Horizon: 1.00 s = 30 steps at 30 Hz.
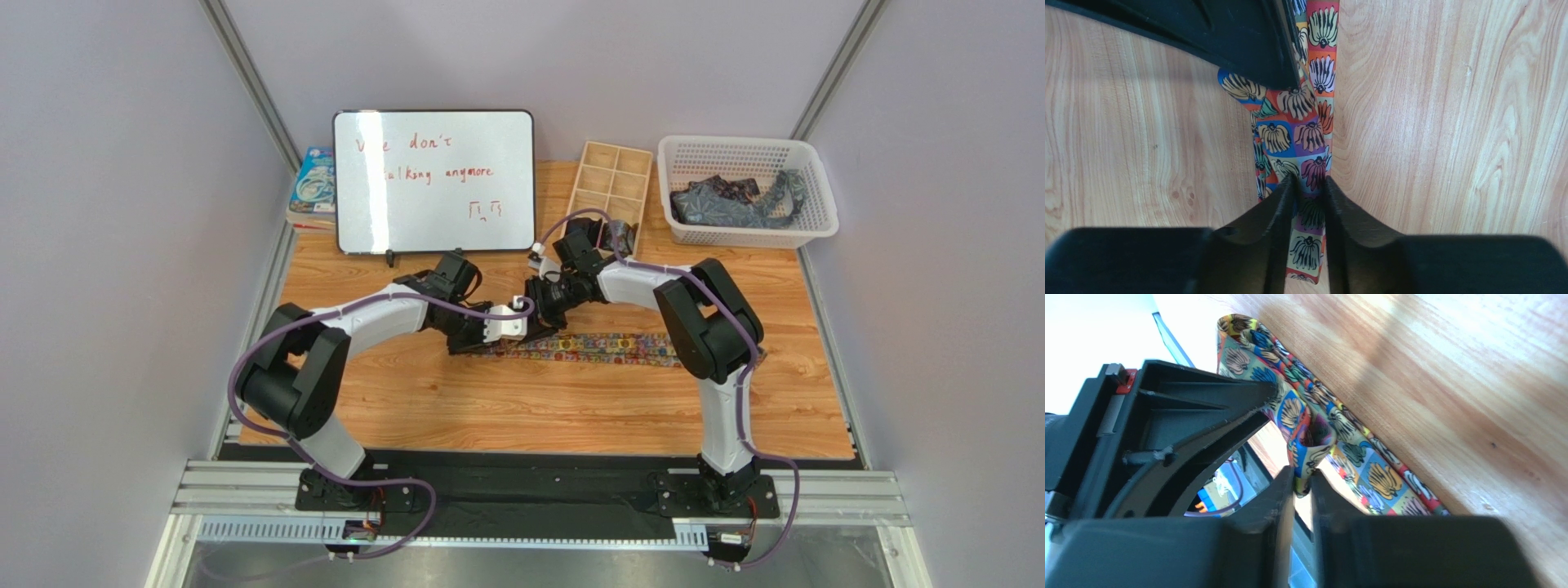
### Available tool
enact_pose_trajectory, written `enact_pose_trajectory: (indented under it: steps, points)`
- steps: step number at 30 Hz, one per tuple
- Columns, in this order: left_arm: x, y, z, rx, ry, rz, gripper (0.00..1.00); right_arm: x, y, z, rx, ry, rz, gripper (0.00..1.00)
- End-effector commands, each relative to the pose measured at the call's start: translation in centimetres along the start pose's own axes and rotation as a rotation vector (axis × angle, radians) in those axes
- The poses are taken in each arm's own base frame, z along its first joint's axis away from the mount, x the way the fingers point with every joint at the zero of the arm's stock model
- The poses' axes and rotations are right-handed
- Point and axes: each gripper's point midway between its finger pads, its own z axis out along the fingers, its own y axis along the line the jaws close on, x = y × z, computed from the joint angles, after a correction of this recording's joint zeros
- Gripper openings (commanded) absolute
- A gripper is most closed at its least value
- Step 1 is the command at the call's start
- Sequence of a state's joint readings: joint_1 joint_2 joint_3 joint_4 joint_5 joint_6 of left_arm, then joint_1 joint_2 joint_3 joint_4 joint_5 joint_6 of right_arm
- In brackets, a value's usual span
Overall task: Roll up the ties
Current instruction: Roll the tie at the center of the board.
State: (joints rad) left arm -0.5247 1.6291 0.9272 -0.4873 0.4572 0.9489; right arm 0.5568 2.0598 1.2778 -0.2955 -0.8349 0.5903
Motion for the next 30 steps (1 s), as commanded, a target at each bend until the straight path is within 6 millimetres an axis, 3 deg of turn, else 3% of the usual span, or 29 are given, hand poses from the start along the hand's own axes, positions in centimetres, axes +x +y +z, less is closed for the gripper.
enact_pose_trajectory:
  steps: [1,2,5,8,13,18,25,30]
  points:
    - [-1.2,0.6,-0.9,-0.023,-0.026,-0.003,0.37,-0.3,0.0,0.1,0.014,-0.007,-0.029,0.1]
    - [-1.2,0.5,-1.3,-0.014,-0.028,-0.032,0.45,-0.3,-0.3,0.0,0.019,-0.008,-0.028,0.05]
    - [-1.3,1.7,-3.0,-0.03,-0.078,-0.093,0.58,0.1,-1.2,-0.3,0.044,-0.006,-0.032,0.0]
    - [-0.5,2.0,-4.1,-0.041,-0.081,-0.113,0.62,0.1,-2.2,-0.3,0.077,-0.009,-0.036,0.0]
    - [0.7,1.4,-4.1,-0.012,-0.06,-0.088,0.66,0.3,-3.1,-0.2,0.103,-0.01,-0.027,0.0]
    - [0.3,1.1,-3.7,0.016,-0.084,-0.096,0.67,0.4,-3.5,-0.2,0.113,-0.012,-0.027,0.0]
    - [-0.7,2.0,-3.5,0.012,-0.108,-0.093,0.49,0.4,-3.8,0.0,0.119,-0.015,-0.026,0.0]
    - [-0.3,1.9,-2.6,0.022,-0.062,-0.065,0.56,0.3,-3.9,0.0,0.125,-0.016,-0.023,0.0]
